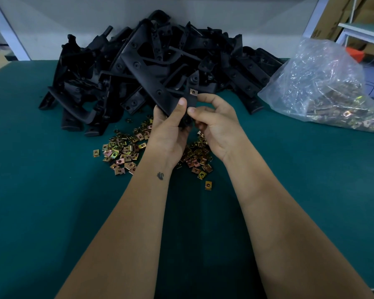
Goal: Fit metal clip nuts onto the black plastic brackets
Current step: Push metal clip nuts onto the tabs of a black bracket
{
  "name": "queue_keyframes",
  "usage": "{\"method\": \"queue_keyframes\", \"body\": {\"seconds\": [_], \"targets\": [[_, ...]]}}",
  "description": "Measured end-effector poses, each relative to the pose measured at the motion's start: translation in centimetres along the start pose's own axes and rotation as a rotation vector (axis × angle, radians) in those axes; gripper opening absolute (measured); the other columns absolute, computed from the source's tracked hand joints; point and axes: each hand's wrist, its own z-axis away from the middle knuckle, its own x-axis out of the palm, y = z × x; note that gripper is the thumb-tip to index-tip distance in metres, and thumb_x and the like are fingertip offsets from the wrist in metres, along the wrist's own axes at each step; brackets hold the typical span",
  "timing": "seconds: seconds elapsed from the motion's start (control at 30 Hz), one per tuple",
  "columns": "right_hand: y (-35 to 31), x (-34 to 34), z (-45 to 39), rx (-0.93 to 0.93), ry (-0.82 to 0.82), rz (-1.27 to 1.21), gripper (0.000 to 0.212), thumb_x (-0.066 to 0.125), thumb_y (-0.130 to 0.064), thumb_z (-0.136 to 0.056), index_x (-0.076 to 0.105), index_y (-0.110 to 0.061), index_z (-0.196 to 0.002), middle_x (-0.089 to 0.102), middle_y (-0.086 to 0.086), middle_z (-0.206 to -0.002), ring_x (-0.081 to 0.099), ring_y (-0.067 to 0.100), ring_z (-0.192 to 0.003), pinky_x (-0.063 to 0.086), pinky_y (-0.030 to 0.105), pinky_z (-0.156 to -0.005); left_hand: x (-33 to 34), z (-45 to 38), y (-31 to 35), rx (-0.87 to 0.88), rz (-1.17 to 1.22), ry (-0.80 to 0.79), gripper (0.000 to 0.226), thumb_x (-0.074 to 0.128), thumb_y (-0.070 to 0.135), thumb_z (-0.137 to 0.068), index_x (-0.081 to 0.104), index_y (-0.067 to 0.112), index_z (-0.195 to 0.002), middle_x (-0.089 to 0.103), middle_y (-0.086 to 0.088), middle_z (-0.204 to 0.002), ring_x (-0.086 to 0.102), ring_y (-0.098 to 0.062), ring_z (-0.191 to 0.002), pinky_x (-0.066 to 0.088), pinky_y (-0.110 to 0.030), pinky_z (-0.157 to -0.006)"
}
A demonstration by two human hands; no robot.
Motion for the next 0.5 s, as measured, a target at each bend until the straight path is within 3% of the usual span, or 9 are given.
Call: {"method": "queue_keyframes", "body": {"seconds": [0.1, 0.2, 0.3, 0.43, 0.5], "targets": [[-0.1, 0.4, 0.1, -0.053, 0.039, 0.01, 0.026, 0.072, 0.001, -0.082, 0.063, -0.016, -0.1, 0.067, -0.001, -0.074, 0.059, 0.004, -0.063, 0.042, 0.021, -0.06, 0.0, 0.0, 0.0, 0.002, 0.015, 0.046, 0.015, 0.062, 0.014, -0.096, 0.064, 0.018, -0.11, 0.074, 0.001, -0.104, 0.071, -0.012, -0.092, 0.056, -0.028, -0.08], [-0.1, 0.9, 0.1, -0.146, 0.101, 0.063, 0.017, 0.072, -0.006, -0.085, 0.064, -0.014, -0.098, 0.068, -0.005, -0.073, 0.062, -0.001, -0.063, 0.045, 0.014, -0.057, 0.0, 0.0, 0.2, 0.022, 0.072, 0.083, 0.016, 0.054, 0.007, -0.1, 0.065, 0.015, -0.108, 0.075, -0.002, -0.102, 0.072, -0.013, -0.092, 0.059, -0.028, -0.078], [0.4, 1.1, 0.4, -0.254, 0.157, 0.273, 0.011, 0.072, -0.021, -0.088, 0.067, -0.015, -0.096, 0.068, -0.007, -0.083, 0.062, -0.004, -0.073, 0.046, 0.011, -0.063, 0.1, 0.0, 0.3, 0.056, 0.096, 0.126, 0.019, 0.053, 0.001, -0.099, 0.063, 0.014, -0.109, 0.073, -0.006, -0.104, 0.072, -0.017, -0.095, 0.06, -0.033, -0.085], [1.0, 1.0, 0.8, -0.328, 0.129, 0.56, 0.021, 0.073, -0.031, -0.086, 0.068, -0.015, -0.097, 0.067, -0.005, -0.093, 0.06, 0.003, -0.085, 0.045, 0.013, -0.072, -0.2, 0.0, 0.5, 0.011, 0.166, 0.163, 0.014, 0.057, 0.003, -0.098, 0.062, 0.009, -0.109, 0.076, -0.004, -0.088, 0.074, -0.015, -0.082, 0.061, -0.031, -0.074], [1.1, 1.0, 0.9, -0.363, 0.115, 0.614, 0.019, 0.07, -0.031, -0.089, 0.069, -0.013, -0.094, 0.067, -0.002, -0.091, 0.061, 0.008, -0.086, 0.046, 0.019, -0.073, -0.3, 0.2, 0.5, -0.008, 0.149, 0.151, 0.022, 0.058, 0.004, -0.097, 0.06, 0.007, -0.119, 0.076, -0.004, -0.09, 0.074, -0.014, -0.082, 0.061, -0.032, -0.077]]}}
